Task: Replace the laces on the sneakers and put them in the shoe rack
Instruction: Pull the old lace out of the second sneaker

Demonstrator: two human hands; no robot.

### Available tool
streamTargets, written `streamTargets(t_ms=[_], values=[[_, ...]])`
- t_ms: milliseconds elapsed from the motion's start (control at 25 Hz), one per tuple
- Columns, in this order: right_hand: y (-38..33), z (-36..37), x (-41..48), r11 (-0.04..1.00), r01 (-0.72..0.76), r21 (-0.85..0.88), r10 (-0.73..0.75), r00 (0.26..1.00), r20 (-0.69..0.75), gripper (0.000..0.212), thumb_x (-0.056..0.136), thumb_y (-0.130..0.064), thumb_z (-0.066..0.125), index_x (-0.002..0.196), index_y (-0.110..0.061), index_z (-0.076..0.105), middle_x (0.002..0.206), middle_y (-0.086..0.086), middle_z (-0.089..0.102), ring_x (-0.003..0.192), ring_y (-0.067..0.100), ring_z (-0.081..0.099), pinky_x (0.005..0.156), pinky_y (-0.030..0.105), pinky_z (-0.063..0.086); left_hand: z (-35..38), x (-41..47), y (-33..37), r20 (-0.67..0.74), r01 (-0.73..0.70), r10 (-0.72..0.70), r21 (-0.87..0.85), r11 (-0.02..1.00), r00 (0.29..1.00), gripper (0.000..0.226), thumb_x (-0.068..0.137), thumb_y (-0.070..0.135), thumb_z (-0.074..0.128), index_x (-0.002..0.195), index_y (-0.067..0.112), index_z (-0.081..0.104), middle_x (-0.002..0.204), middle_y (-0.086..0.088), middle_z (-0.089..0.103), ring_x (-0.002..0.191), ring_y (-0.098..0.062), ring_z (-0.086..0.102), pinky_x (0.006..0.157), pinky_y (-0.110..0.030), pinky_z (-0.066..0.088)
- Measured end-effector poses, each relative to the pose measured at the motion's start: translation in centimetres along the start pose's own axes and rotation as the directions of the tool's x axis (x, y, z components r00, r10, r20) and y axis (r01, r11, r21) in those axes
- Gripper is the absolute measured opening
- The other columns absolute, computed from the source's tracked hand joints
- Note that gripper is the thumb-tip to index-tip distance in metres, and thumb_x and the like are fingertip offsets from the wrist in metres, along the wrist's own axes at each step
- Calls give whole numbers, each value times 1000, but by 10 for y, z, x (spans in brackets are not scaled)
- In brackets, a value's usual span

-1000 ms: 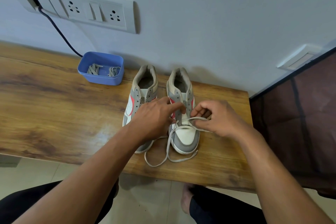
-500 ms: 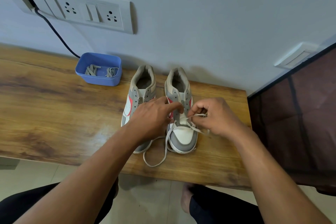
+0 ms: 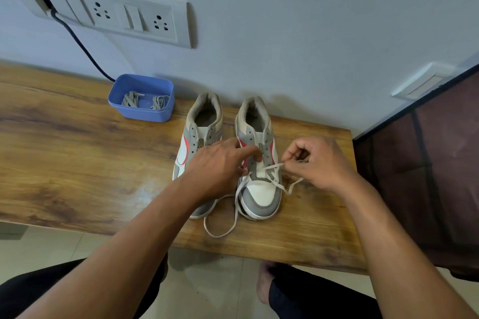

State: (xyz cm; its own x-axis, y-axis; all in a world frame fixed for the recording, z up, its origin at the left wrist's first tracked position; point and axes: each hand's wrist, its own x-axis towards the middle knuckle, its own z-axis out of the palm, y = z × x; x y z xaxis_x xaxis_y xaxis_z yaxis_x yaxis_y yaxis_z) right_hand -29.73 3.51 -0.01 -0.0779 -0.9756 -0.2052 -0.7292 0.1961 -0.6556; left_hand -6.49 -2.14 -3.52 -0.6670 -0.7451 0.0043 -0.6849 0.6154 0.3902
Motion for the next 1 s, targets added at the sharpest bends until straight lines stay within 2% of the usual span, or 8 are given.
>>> streamTargets(t_ms=[160,360,520,680,800,880,1000], values=[[-10,18,-2,998,62,8,-62,991,121,17,81,-17,88,89,-28,79,82,-12,74,75,0,68,67,20,56,1,-1,0,-4,-5,5,7,1000,1000,43,95,37,67,132,46,49,121,7,57,98,-11,54,72,-26,36],[1,1,0,1000,-3,-4,3,1000,6,18,79,-16,87,79,-30,77,77,-15,73,71,-2,66,63,15,51,1,0,0,-2,2,-2,3,1000,1000,43,96,36,66,133,46,48,126,8,55,107,-12,56,74,-26,37],[-9,18,-2,999,38,7,-39,990,134,17,81,-15,89,86,-28,78,79,-10,74,71,-2,67,65,17,54,2,0,-1,2,-2,2,10,1000,1000,43,95,36,67,132,47,48,123,7,56,102,-11,54,73,-26,38],[0,-1,1,999,1,33,-2,1000,11,18,82,-9,86,80,-24,78,76,-9,74,68,-5,65,61,10,49,2,0,-2,0,1,-1,9,1000,1000,42,96,38,65,132,48,47,123,8,56,98,-10,51,73,-27,38],[-6,7,-3,999,-23,33,19,993,114,18,81,-17,89,86,-29,77,81,-10,74,72,-3,67,65,14,53,3,1,-2,8,-2,2,4,1000,1000,42,96,38,66,132,48,47,122,9,55,96,-7,48,72,-26,38],[-8,16,-2,1000,0,17,-3,988,152,19,82,-13,88,86,-29,77,81,-8,75,72,-2,67,67,17,53,3,0,-2,7,-5,5,5,1000,1000,42,96,38,66,132,48,47,122,9,56,95,-6,48,72,-25,38],[-1,2,2,1000,0,27,-1,1000,25,21,80,-8,86,79,-27,77,76,-11,74,68,-5,65,62,11,49,3,1,-2,11,-5,5,2,1000,1000,43,96,36,66,133,47,47,124,8,56,96,-8,49,72,-25,38]])
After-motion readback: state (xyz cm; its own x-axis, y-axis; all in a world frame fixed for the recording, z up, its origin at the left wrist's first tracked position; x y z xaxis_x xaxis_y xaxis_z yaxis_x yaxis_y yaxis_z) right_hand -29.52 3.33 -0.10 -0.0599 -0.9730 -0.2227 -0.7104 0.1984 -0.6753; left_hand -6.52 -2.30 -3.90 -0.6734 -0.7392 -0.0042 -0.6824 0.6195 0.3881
